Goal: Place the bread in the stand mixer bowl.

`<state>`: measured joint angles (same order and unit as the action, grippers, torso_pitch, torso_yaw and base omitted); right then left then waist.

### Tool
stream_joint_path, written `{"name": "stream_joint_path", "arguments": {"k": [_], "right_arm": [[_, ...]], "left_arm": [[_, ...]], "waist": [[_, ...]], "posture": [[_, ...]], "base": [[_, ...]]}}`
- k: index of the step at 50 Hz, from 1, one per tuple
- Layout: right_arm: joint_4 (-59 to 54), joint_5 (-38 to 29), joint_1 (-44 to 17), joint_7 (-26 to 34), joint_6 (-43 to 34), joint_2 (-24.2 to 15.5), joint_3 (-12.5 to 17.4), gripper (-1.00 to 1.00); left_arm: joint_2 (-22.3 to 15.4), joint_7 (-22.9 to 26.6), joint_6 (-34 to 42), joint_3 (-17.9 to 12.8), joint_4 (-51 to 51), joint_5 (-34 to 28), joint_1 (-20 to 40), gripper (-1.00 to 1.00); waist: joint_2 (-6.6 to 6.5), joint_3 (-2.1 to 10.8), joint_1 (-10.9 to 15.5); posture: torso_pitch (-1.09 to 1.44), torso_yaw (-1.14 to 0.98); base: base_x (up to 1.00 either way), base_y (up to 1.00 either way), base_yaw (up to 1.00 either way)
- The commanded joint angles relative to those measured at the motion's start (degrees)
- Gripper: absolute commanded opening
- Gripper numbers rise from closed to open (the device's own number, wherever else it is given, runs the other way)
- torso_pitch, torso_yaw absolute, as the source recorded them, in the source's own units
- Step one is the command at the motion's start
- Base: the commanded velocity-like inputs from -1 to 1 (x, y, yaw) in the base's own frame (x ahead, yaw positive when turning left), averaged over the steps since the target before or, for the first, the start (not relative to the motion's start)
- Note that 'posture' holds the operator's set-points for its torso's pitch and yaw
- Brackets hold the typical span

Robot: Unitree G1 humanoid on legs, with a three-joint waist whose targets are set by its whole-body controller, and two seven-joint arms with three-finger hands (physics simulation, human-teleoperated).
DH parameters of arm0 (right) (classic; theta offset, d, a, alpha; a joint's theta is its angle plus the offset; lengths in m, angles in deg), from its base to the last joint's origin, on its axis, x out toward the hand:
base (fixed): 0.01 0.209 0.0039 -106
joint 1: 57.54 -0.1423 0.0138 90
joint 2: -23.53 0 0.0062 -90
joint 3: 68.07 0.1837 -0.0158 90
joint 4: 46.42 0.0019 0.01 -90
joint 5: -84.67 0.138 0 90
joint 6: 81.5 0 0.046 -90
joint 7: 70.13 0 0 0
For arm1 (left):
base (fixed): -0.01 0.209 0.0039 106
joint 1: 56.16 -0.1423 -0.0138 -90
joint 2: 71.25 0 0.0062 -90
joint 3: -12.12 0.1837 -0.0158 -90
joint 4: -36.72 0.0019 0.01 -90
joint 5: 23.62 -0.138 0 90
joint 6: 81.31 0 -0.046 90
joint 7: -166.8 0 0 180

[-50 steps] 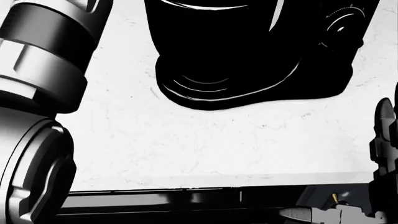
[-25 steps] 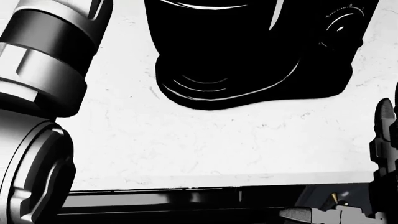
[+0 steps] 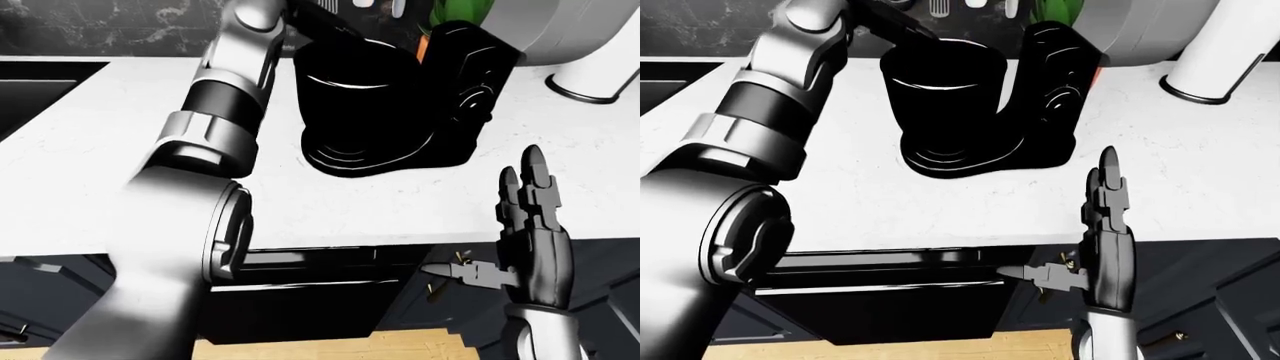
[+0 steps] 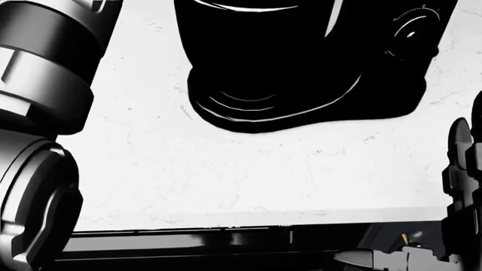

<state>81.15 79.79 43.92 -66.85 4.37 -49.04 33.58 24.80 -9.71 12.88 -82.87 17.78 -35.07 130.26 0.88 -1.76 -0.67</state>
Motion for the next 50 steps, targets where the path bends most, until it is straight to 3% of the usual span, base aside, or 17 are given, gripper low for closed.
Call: {"name": "stream_joint_path", "arguments": {"k": [1,22,50], "right_arm": [[2.53,0.14,-0.50,-0.23,1.55,-0.25,0.20,1.00],[2.19,0.07,-0.68,-0.32,1.39,-0.41,-0.03,1.00],[1.23,-0.84,-1.27,-1.00,1.35,-0.62,-1.36,1.00]], "left_arm": [[-0.72,0.11,-1.07,-0.27,-2.59,0.45,2.40,1.00],[-4.91,0.21,-1.01,-1.10,-3.00,1.77,2.08,1.00],[-12.30,1.80,-0.07,-2.88,-6.28,4.36,-5.46,1.00]], "waist": [[0.16,1.38,-0.04],[-0.05,1.35,0.00],[-0.81,1.49,-0.21]], "posture": [[0.00,0.00],[0.00,0.00],[0.00,0.00]], "base": [[0.00,0.00,0.00],[0.00,0.00,0.00],[0.00,0.00,0.00]]}}
